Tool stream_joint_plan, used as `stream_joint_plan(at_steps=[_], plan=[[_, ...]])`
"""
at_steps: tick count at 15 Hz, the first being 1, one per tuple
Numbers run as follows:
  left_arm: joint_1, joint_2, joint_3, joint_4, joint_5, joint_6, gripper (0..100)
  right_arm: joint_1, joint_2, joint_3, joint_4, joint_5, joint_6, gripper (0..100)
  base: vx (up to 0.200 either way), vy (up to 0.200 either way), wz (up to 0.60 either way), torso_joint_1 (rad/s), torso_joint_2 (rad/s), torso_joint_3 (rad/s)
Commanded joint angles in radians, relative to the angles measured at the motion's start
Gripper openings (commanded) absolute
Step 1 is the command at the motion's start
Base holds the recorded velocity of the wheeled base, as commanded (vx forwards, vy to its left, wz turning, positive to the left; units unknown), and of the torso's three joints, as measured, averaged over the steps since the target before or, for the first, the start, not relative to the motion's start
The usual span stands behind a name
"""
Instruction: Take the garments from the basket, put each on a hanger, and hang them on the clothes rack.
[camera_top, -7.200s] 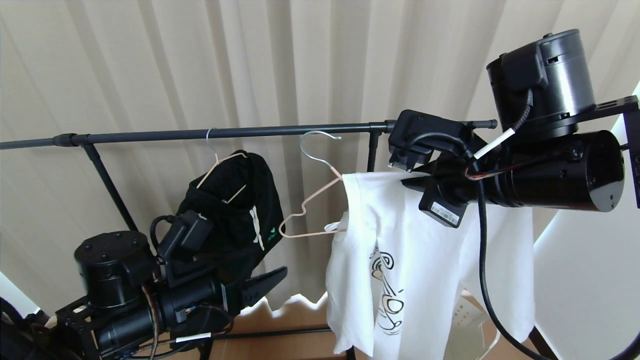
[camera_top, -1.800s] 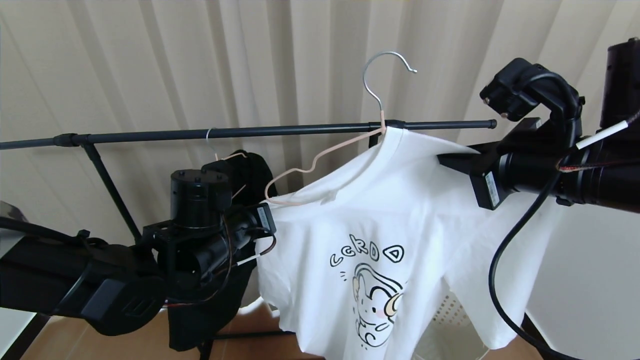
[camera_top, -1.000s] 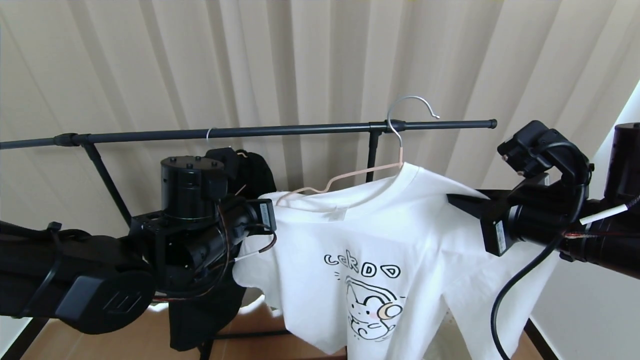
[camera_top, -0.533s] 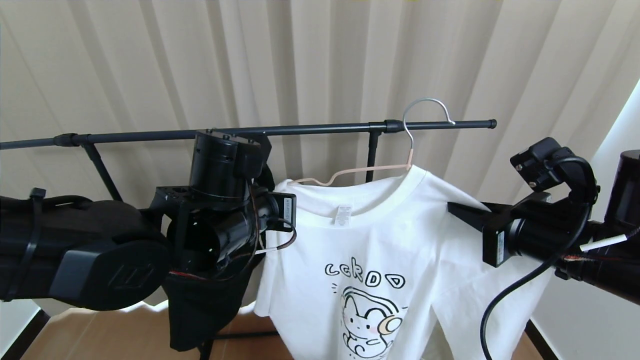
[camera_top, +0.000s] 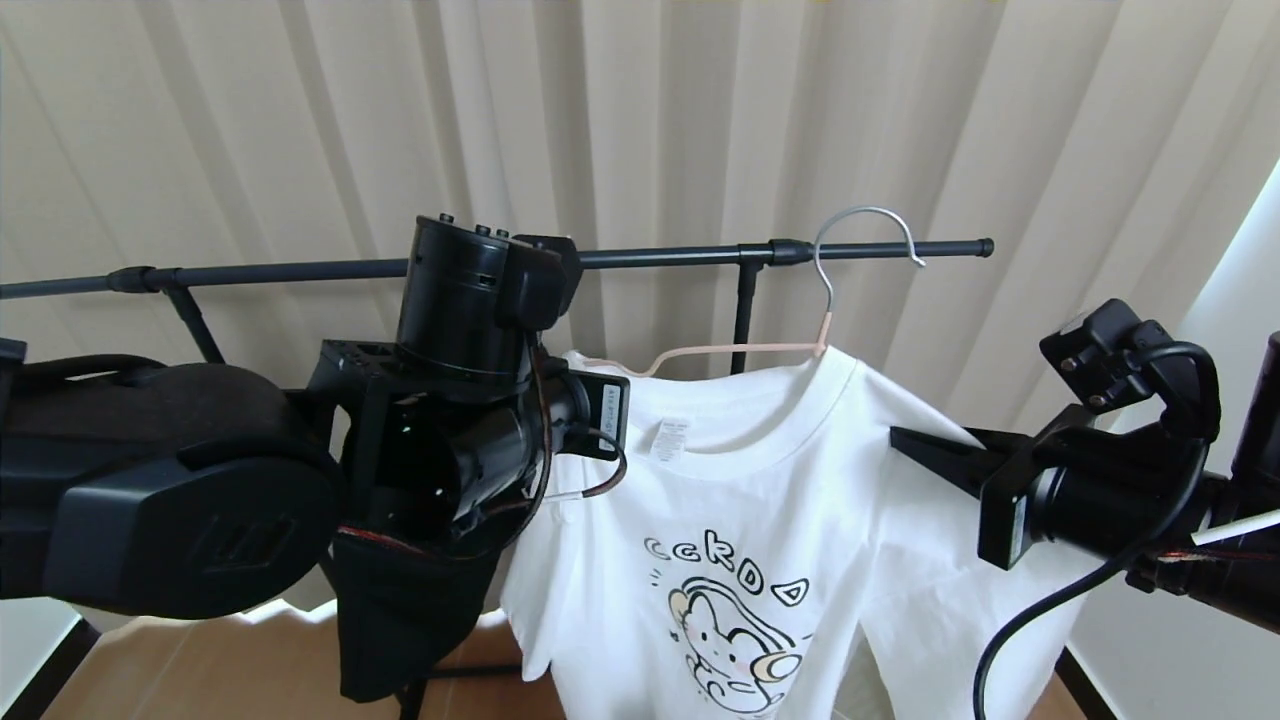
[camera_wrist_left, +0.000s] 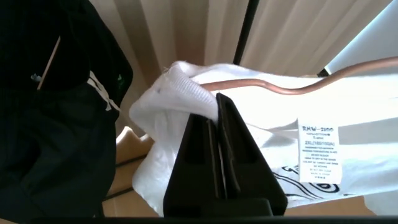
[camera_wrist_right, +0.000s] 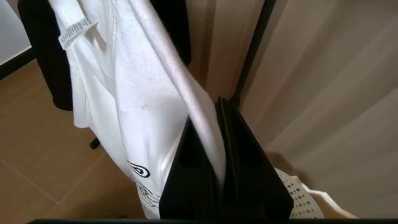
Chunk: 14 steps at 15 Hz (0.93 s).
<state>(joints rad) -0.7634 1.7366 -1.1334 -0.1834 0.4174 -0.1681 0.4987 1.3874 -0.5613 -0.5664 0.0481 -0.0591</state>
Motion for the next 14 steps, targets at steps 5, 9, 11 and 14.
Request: stream_joint_plan(at_steps=[5, 9, 11, 14], plan=[[0.032, -0.140, 0.020, 0.121, -0.003, 0.012, 0, -0.065, -0.015, 0.026, 0.008, 0.090, -0.018, 0, 0.000, 0.000, 0.00, 0.000, 0.00, 0.000], [0.099, -0.166, 0.023, 0.157, -0.019, 0.081, 0, -0.083, -0.068, 0.058, 0.008, 0.202, -0.033, 0, 0.000, 0.000, 0.00, 0.000, 0.00, 0.000], [0.104, -0.163, 0.018, 0.154, -0.020, 0.110, 0, -0.089, -0.093, 0.066, 0.010, 0.262, -0.031, 0, 0.000, 0.000, 0.00, 0.000, 0.00, 0.000], [0.075, -0.143, -0.012, 0.150, -0.022, 0.127, 0, -0.086, -0.091, 0.066, 0.013, 0.279, -0.030, 0, 0.000, 0.000, 0.00, 0.000, 0.00, 0.000]])
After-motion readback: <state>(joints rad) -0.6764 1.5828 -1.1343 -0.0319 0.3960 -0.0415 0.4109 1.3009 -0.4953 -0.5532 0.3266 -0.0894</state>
